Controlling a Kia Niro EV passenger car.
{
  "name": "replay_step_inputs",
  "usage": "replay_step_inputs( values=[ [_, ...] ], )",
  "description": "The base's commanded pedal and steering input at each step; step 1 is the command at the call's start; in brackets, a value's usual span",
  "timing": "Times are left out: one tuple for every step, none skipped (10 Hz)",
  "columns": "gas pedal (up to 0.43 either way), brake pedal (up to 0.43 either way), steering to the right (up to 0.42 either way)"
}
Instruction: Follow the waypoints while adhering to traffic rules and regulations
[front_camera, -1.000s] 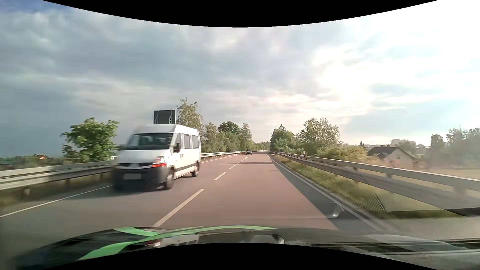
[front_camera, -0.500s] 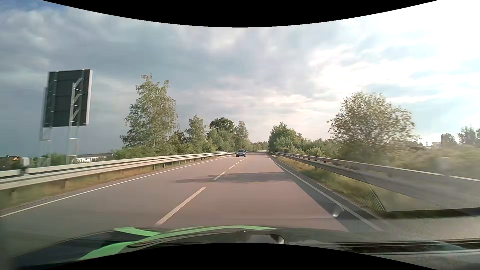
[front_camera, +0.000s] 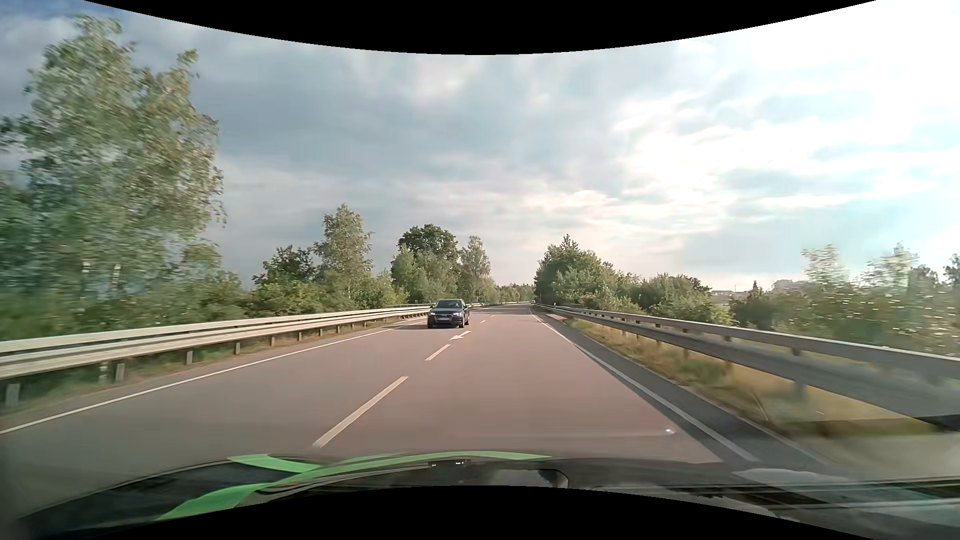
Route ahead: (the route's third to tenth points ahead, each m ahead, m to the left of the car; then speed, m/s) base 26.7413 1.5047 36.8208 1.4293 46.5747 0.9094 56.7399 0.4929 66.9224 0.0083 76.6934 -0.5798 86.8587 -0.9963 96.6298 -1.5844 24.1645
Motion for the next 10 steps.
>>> replay_step_inputs(
  values=[
    [0.287,0.000,0.005],
    [0.287,0.000,0.004],
    [0.287,0.000,0.004],
    [0.287,0.000,0.004],
    [0.287,0.000,0.003],
    [0.287,0.000,0.003],
    [0.287,0.000,0.003],
    [0.287,0.000,0.002],
    [0.287,0.000,0.002],
    [0.280,0.000,0.002]
  ],
)
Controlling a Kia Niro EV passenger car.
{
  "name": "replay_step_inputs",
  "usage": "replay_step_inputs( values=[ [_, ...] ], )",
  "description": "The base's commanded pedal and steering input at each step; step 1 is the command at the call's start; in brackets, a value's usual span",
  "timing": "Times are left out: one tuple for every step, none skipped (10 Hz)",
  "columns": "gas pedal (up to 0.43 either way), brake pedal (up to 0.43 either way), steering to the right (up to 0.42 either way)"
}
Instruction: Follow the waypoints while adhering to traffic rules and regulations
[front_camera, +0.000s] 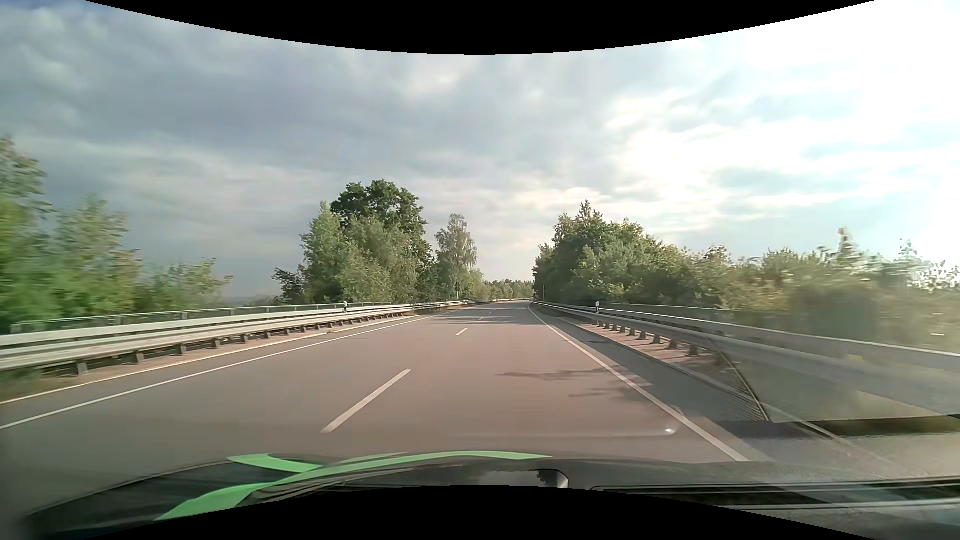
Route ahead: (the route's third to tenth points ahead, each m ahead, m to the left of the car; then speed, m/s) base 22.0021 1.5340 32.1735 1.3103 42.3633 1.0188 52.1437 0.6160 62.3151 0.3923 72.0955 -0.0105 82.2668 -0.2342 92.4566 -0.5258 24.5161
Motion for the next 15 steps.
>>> replay_step_inputs(
  values=[
    [0.280,0.000,0.002],
    [0.268,0.000,0.002],
    [0.268,0.000,0.002],
    [0.268,0.000,0.002],
    [0.260,0.000,0.002],
    [0.260,0.000,0.002],
    [0.260,0.000,0.002],
    [0.260,0.000,0.002],
    [0.260,0.000,0.002],
    [0.260,0.000,0.002],
    [0.260,0.000,0.002],
    [0.260,0.000,0.001],
    [0.260,0.000,0.002],
    [0.260,0.000,0.002],
    [0.260,0.000,0.002]
  ],
)
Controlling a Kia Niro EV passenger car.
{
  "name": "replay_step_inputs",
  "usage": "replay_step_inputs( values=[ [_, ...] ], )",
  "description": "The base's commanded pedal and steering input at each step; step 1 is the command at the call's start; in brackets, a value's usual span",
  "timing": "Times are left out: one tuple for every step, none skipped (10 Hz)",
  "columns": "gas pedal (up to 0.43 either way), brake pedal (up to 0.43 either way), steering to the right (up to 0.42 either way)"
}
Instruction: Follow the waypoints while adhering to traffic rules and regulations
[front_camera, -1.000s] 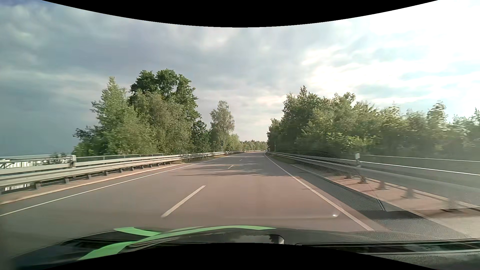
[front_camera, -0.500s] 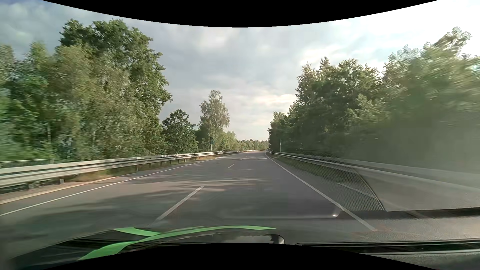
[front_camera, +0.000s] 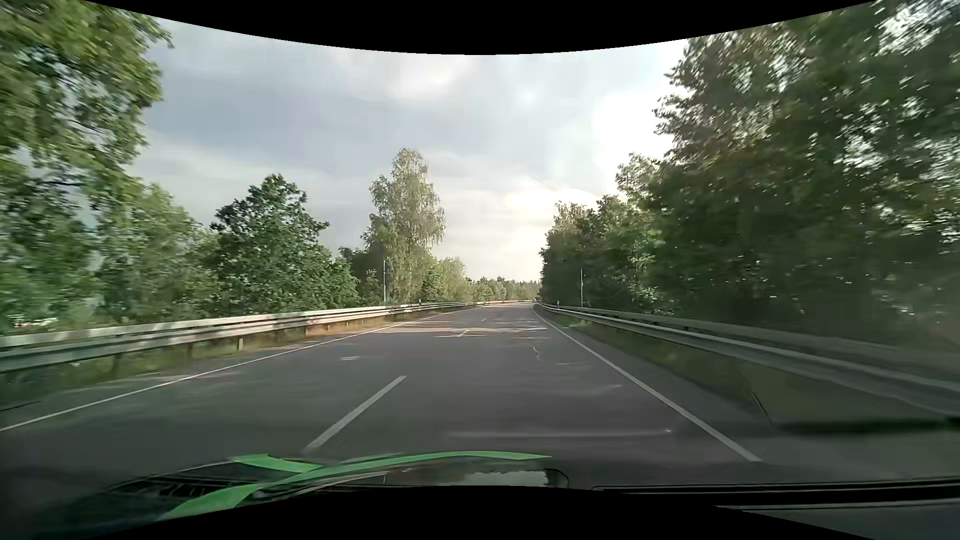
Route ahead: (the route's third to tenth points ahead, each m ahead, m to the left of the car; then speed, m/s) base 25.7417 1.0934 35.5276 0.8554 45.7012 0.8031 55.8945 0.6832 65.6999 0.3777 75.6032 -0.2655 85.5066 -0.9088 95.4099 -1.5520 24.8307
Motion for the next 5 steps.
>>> replay_step_inputs(
  values=[
    [0.260,0.000,0.002],
    [0.260,0.000,0.002],
    [0.260,0.000,0.002],
    [0.260,0.000,0.001],
    [0.260,0.000,0.002]
  ],
)
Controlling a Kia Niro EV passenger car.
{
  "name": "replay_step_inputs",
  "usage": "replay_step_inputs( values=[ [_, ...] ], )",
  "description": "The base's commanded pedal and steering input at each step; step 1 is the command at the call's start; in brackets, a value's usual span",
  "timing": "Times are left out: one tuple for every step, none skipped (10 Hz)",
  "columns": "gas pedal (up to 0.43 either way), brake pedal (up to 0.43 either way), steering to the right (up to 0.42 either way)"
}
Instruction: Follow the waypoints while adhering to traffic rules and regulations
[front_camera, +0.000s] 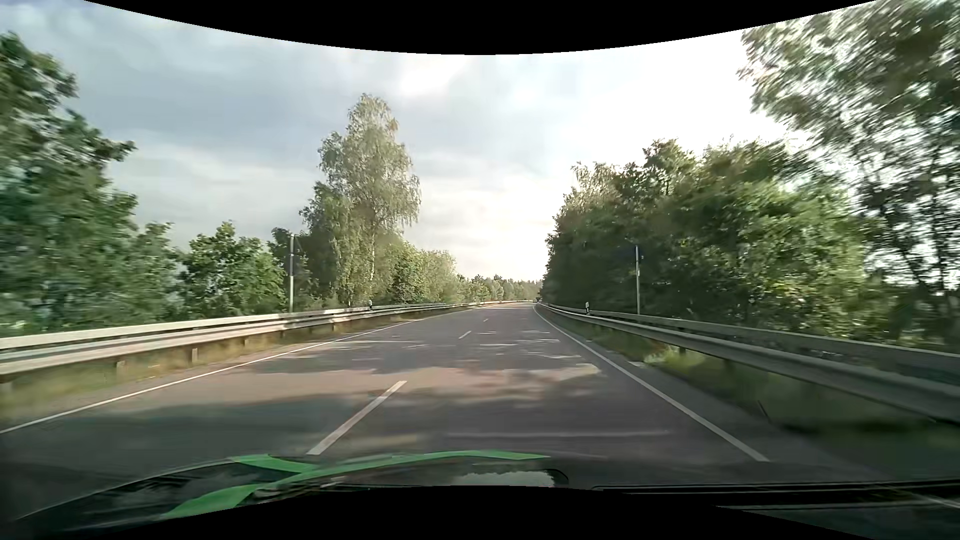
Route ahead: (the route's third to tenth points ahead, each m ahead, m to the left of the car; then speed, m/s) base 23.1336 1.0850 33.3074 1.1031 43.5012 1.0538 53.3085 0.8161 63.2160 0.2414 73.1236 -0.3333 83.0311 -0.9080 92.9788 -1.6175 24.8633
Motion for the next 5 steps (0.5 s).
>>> replay_step_inputs(
  values=[
    [0.260,0.000,0.001],
    [0.260,0.000,0.002],
    [0.248,0.000,0.002],
    [0.248,0.000,0.001],
    [0.228,0.000,0.001]
  ],
)
